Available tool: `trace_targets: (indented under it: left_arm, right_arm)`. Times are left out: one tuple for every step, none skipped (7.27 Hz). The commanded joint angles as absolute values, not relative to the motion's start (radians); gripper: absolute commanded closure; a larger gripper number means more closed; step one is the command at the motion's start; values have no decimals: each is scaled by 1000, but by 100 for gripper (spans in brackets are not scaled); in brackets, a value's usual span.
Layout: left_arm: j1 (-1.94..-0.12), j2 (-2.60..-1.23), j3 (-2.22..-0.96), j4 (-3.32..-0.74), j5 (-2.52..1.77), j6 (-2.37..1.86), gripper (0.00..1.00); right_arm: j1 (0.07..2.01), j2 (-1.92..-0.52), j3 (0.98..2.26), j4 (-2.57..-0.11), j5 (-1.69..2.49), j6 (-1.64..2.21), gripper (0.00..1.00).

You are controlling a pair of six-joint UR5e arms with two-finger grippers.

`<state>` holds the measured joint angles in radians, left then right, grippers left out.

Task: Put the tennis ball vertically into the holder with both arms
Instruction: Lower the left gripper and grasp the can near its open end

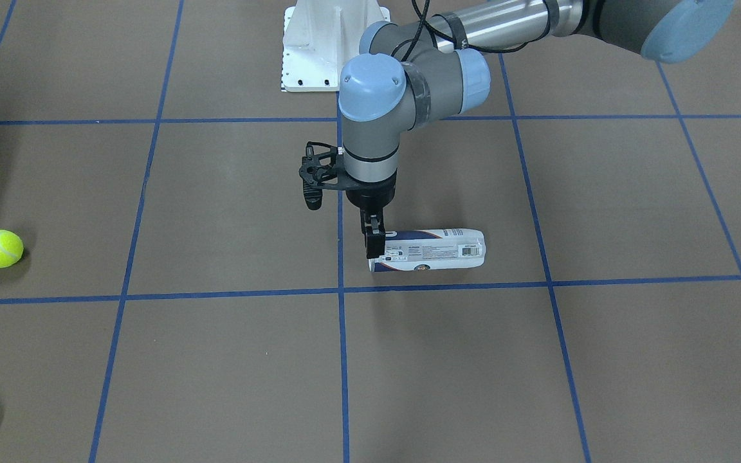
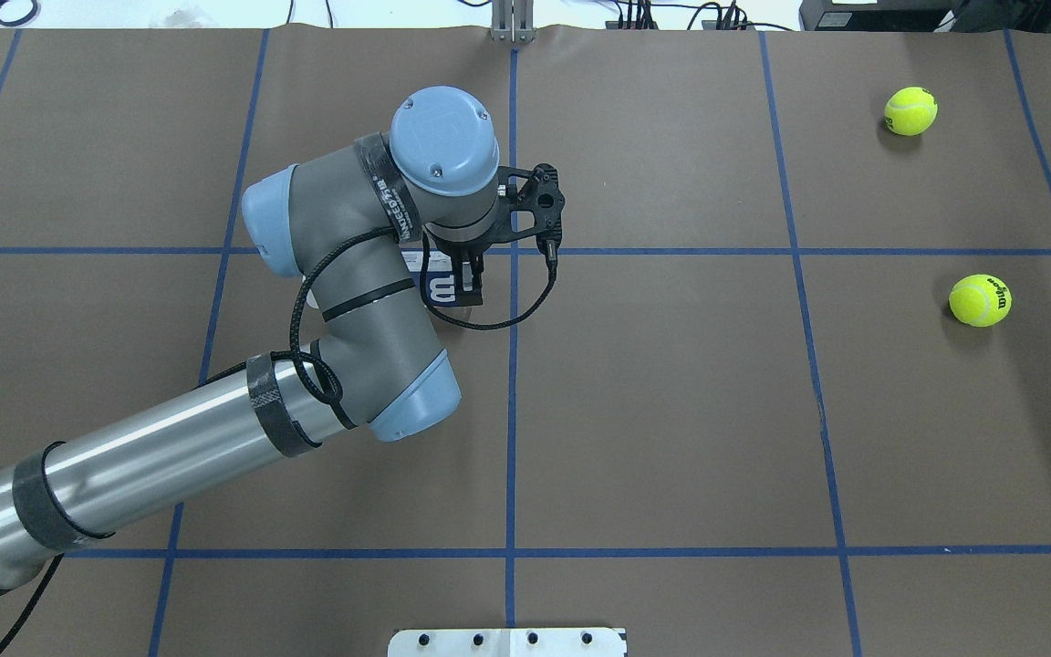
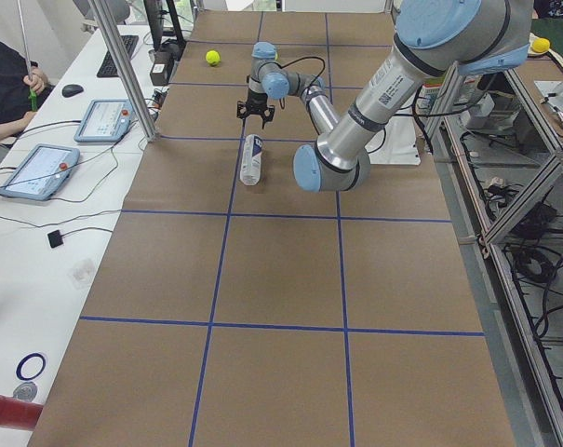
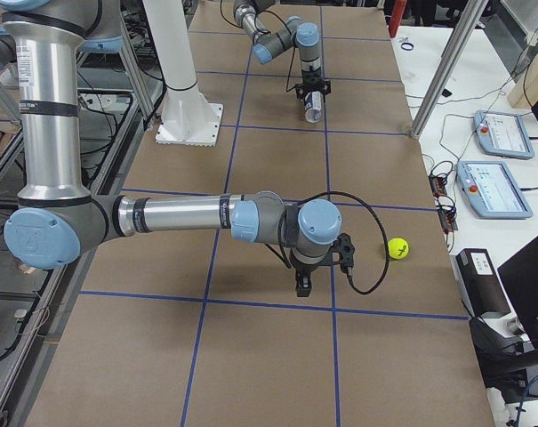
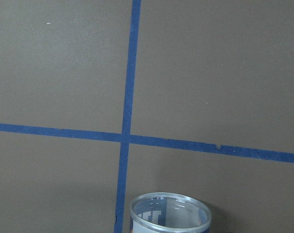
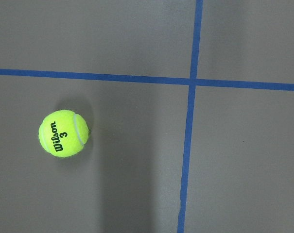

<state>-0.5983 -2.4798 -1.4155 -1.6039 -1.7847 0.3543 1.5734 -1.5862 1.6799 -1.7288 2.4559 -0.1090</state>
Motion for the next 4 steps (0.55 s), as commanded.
trace_targets:
  left_arm:
    - [-597,-2477,-1356,-1672,-1782,357,2]
    - [-597,-2465,-1356,-1680,-1782,356,2]
    - [-595,-2464,-1356,-1680,-1782,354,2]
    - [-595,-2464,-1355,-1680,-1782,353,2]
  right_arm:
    - [1574,-1586,1680,-1729,2456,-109,0]
    - [1574,-1586,1680,-1729,2456,-109,0]
    - [1572,-1586,1678,-1729,2456,-109,0]
    - [1574,-1588,1678,-1729,2456,-110,0]
